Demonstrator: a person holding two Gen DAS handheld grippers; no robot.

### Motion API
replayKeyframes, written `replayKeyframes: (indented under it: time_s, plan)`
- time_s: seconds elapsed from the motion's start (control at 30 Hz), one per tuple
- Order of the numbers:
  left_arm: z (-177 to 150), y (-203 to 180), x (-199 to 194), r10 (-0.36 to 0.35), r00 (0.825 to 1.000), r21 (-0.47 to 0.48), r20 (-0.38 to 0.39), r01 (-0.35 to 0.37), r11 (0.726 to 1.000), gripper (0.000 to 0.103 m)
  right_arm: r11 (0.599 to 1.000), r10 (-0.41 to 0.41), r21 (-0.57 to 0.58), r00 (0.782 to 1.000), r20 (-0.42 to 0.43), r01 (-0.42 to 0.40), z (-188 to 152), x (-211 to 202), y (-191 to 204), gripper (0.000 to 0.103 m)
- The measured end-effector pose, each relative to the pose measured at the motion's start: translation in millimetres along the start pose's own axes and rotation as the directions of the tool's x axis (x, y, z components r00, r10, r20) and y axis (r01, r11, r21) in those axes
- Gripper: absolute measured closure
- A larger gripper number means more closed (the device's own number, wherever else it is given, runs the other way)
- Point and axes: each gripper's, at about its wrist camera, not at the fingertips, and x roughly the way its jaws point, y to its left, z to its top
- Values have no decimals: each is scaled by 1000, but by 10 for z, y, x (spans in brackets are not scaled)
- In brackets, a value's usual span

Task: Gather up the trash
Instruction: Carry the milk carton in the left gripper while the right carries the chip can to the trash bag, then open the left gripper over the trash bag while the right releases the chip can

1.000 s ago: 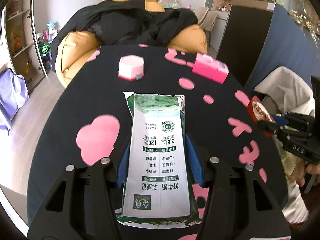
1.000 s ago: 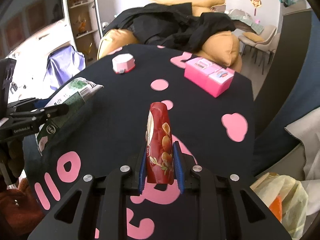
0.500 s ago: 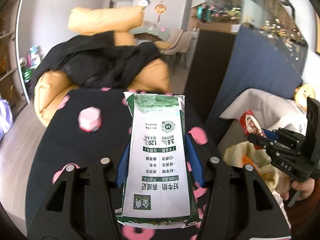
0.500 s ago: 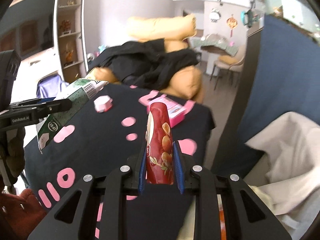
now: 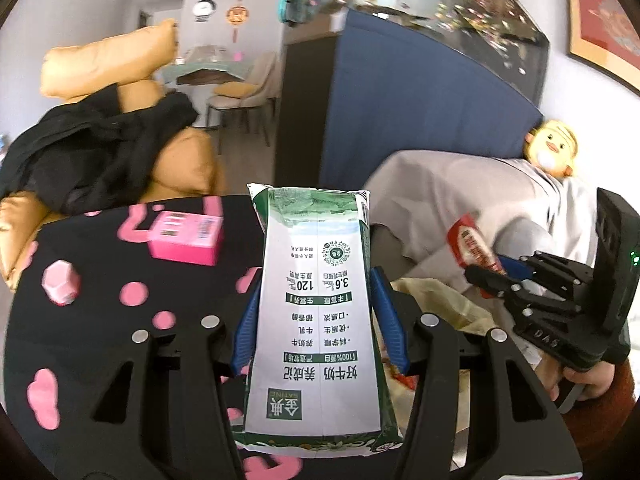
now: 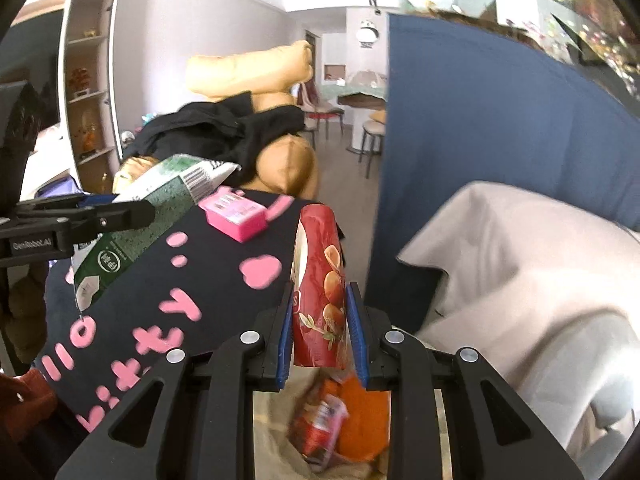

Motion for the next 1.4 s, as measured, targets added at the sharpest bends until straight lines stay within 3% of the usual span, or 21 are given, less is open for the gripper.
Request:
replayKeyframes:
  time_s: [0.17, 0.47, 0.6, 0.87, 1.1, 1.4]
  plan:
    - [-41, -208, 125, -18, 1000, 39, -14, 18, 999, 54, 999, -3, 52, 999, -47, 6, -233, 102, -212, 79]
    - [-80, -169, 278, -21, 999, 20, -39, 22, 1000, 54, 994, 41, 104, 991, -126, -28, -516, 430, -290, 78]
    - [-110, -141, 332, -42, 998, -13, -40, 41, 999, 54, 991, 72, 120, 986, -150, -55, -591, 518, -276, 61]
    - [-233, -161, 510, -59, 995, -55, -79, 55, 997, 54, 988, 49, 155, 985, -164, -23, -662, 558, -346, 49]
    - [-262, -268, 599, -74, 994, -60, -85, 69, 996, 54, 981, -53, 178, 985, -162, 82, -726, 333, -535, 49]
    - [-391, -678, 885, -100, 993, -80, -57, 96, 992, 54, 950, -213, 201, 967, -143, 239, -873, -217, -849, 49]
